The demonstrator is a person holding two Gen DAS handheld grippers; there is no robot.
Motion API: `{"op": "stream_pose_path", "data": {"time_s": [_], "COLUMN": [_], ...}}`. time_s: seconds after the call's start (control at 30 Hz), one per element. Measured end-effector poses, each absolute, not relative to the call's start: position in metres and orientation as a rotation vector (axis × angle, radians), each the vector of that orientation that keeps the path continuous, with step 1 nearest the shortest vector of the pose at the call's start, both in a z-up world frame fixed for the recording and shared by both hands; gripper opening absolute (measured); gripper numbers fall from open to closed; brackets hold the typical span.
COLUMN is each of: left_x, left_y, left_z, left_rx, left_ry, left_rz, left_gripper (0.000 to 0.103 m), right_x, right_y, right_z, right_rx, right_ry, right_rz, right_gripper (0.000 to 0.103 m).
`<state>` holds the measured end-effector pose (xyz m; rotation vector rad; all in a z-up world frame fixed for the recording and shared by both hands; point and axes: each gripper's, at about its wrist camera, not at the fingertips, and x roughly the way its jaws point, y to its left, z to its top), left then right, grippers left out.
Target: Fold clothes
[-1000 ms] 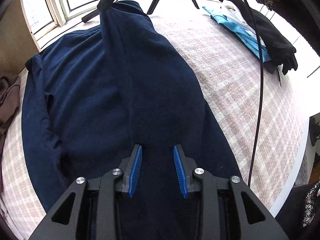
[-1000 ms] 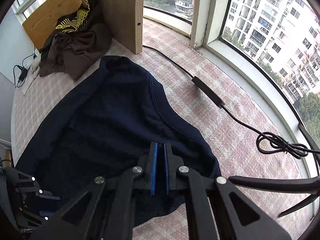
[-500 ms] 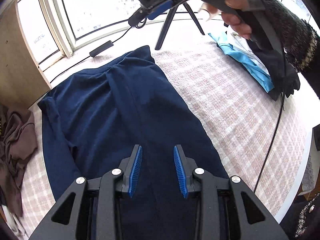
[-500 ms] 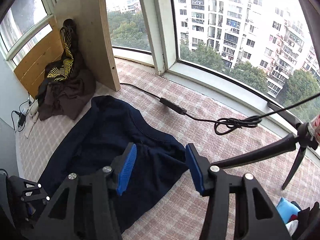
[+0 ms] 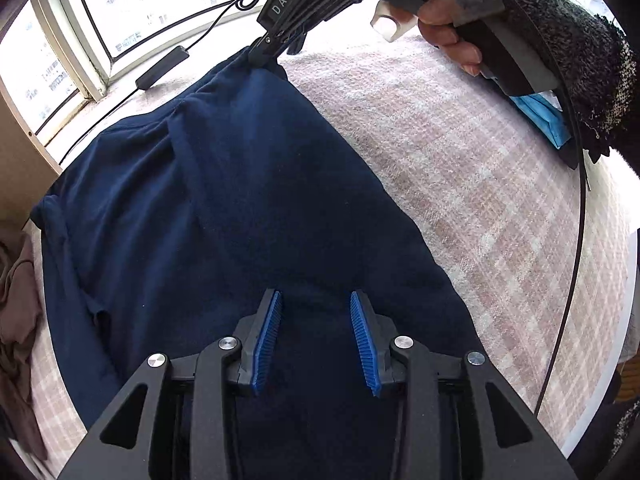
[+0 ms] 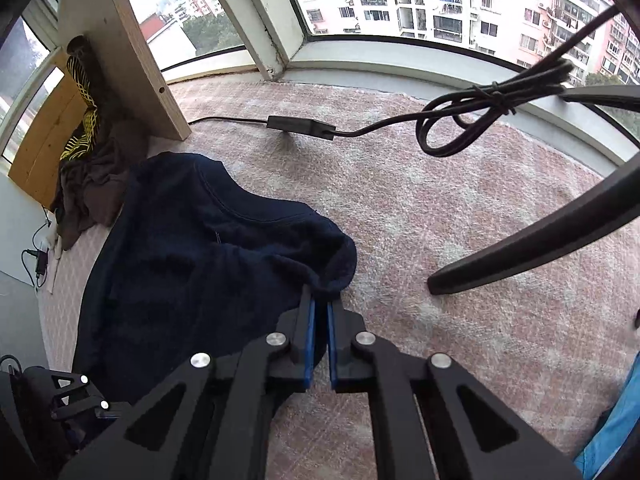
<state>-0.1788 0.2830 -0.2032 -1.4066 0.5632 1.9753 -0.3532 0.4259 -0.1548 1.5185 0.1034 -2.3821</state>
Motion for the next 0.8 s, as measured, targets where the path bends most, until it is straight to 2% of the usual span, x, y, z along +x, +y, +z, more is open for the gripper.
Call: {"op": "stream_pose_path", "data": {"time_s": [0.07, 0.17, 0.2, 0.23, 0.33, 0.43, 0.53, 0.57, 0.67, 0.8], "left_x": [-0.177, -0.176, -0.177, -0.176, -0.171, -0.171, -0.167, -0.158, -0.136, -0.117], "left_y": [0.283, 0.281, 0.280, 0.277, 0.247, 0.189, 0.127, 0.105, 0.054, 0.009], "left_z": [-0.203, -0.201, -0.200, -0.196, -0.162, -0.123, -0.094, -0.087, -0.075, -0.094], "left_rx": [-1.390, -1.398, -1.404, -1.417, -1.364, -1.337, -1.346, -1.357, -1.426, -1.505], "left_ry": [0.565, 0.552, 0.546, 0.553, 0.478, 0.310, 0.187, 0.171, 0.201, 0.137], "left_rz": [1.986, 1.987, 1.986, 1.985, 2.068, 2.184, 2.292, 2.323, 2.429, 2.453], "left_gripper": [0.037, 0.038, 0.038, 0.038, 0.038, 0.038, 0.038, 0.038, 0.038, 0.038], "right_x": [-0.356, -0.359, -0.355, -0.350, -0.333, -0.318, -0.321, -0.323, -0.326, -0.301], "right_y": [0.417, 0.403, 0.403, 0.405, 0.411, 0.395, 0.376, 0.378, 0.391, 0.395], "right_z": [-0.149, -0.150, -0.144, -0.136, -0.110, -0.118, -0.152, -0.158, -0.161, -0.128], "right_rx": [1.481, 1.559, 1.545, 1.522, 1.429, 1.418, 1.502, 1.526, 1.579, 1.456], "right_ry": [0.193, 0.387, 0.412, 0.423, 0.364, 0.296, 0.449, 0.441, 0.334, 0.123], "right_rz": [-2.400, -2.421, -2.462, -2.510, -2.610, -2.466, -2.414, -2.412, -2.428, -2.441], "right_gripper": [0.006, 0.028, 0.038, 0.043, 0.044, 0.044, 0.044, 0.044, 0.043, 0.044]}}
